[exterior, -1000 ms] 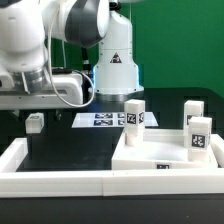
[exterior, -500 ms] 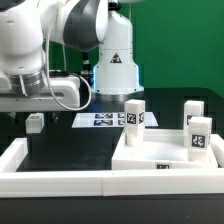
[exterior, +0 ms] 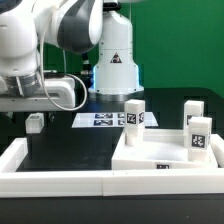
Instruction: Assemble square table
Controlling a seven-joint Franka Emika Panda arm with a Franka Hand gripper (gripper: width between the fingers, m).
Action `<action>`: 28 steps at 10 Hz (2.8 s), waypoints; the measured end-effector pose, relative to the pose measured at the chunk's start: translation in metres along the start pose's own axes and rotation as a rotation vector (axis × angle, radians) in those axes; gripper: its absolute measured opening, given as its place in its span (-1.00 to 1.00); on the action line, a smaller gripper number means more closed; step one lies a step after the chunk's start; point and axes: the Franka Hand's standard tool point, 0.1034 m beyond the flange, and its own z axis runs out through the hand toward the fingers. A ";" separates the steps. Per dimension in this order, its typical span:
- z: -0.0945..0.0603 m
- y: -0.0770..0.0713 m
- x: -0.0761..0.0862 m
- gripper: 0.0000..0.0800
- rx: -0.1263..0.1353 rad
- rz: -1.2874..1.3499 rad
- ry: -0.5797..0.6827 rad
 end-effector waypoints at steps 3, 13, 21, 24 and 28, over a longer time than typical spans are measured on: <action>0.008 -0.001 -0.009 0.62 0.015 -0.026 -0.167; 0.022 -0.011 -0.009 0.62 0.016 0.014 -0.420; 0.026 -0.012 -0.010 -0.29 0.014 0.021 -0.520; 0.027 -0.011 -0.010 -0.28 0.015 0.021 -0.521; -0.019 -0.031 -0.017 -0.28 0.037 0.027 -0.502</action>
Offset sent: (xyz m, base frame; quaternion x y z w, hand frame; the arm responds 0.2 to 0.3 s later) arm -0.0056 -0.0043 -0.0010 -0.0169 -0.1963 -0.0356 0.9797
